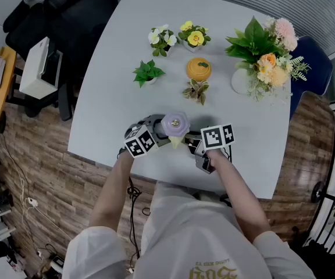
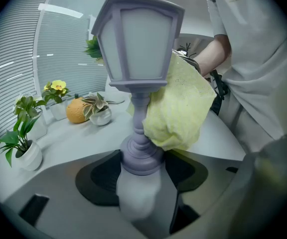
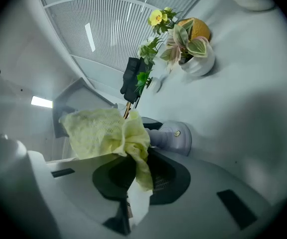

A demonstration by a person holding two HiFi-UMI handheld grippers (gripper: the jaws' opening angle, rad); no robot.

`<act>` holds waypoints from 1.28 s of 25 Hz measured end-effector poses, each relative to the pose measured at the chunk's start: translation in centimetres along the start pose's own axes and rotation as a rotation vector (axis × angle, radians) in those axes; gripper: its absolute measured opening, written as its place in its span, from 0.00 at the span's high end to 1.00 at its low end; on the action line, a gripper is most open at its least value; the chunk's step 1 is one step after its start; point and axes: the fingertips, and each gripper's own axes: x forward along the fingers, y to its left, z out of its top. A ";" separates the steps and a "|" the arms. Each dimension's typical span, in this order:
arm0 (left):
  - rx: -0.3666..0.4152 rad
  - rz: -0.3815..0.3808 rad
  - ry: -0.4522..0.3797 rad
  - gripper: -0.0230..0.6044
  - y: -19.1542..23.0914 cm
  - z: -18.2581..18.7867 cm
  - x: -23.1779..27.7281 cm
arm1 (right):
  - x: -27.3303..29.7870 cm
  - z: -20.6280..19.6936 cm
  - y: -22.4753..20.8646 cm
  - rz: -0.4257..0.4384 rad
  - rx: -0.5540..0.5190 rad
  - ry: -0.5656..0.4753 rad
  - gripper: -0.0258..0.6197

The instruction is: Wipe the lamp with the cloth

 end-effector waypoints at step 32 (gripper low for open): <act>0.009 0.006 0.003 0.52 0.0 0.0 -0.1 | -0.8 0.1 -1.3 -0.047 0.008 0.035 0.87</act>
